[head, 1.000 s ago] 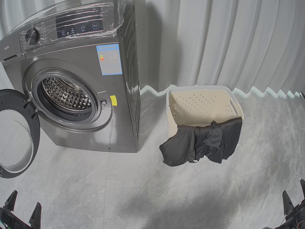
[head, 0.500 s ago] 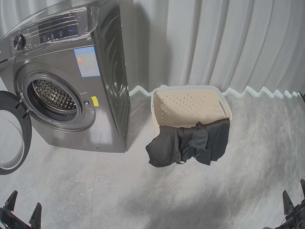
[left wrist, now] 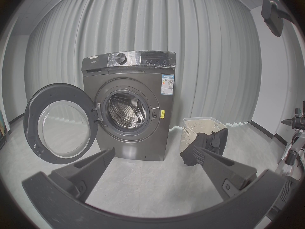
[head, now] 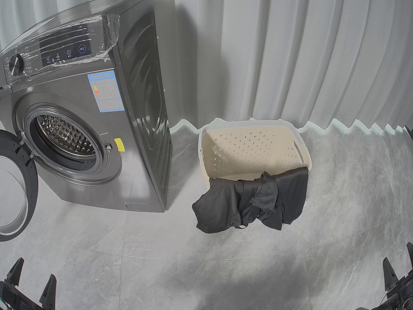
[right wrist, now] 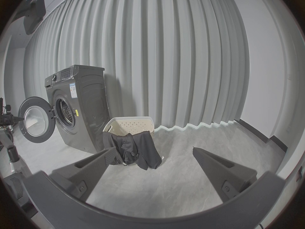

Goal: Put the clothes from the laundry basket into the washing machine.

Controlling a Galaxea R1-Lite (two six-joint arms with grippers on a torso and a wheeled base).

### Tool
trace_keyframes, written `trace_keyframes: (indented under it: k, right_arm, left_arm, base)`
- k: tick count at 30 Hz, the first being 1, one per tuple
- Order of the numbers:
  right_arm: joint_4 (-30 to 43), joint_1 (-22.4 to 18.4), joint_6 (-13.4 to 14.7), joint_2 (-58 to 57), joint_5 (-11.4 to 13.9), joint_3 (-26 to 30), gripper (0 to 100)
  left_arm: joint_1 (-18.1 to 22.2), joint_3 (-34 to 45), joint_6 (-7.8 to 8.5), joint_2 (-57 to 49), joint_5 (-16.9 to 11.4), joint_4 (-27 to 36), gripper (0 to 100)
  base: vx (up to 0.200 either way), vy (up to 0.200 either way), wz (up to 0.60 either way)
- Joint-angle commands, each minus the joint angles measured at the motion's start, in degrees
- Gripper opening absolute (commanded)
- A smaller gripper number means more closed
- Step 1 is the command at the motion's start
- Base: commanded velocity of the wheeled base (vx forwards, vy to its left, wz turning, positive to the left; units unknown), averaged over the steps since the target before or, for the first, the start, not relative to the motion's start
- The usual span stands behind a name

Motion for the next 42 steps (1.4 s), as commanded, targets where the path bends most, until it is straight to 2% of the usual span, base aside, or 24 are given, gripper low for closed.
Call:
trace_keyframes:
  k: [1, 9, 27, 39, 42]
  right_arm:
    - [-0.01, 0.05, -0.02, -0.93, -0.02, 1.01, 100]
    - [-0.01, 0.05, -0.02, -0.93, -0.02, 1.01, 100]
    - [-0.01, 0.05, -0.02, -0.93, -0.02, 1.01, 100]
    - [-0.01, 0.05, -0.02, -0.93, -0.02, 1.01, 100]
    - [-0.01, 0.05, -0.02, -0.93, -0.02, 1.01, 100]
  left_arm:
    - [0.01, 0.84, -0.01, -1.01, 0.02, -0.01, 100]
    - [0.01, 0.84, 0.08, -1.01, 0.02, -0.01, 100]
    - [0.01, 0.84, -0.01, -1.01, 0.02, -0.01, 100]
    - [0.01, 0.84, 0.08, -1.01, 0.11, -0.01, 100]
    - [0.01, 0.84, 0.16, -1.01, 0.11, -0.01, 100]
  base:
    - [0.0, 0.0, 0.0]
    - [0.0, 0.0, 0.0]
    - [0.0, -0.2, 0.0]
    - [0.0, 0.0, 0.0]
    - [0.2, 0.0, 0.0]
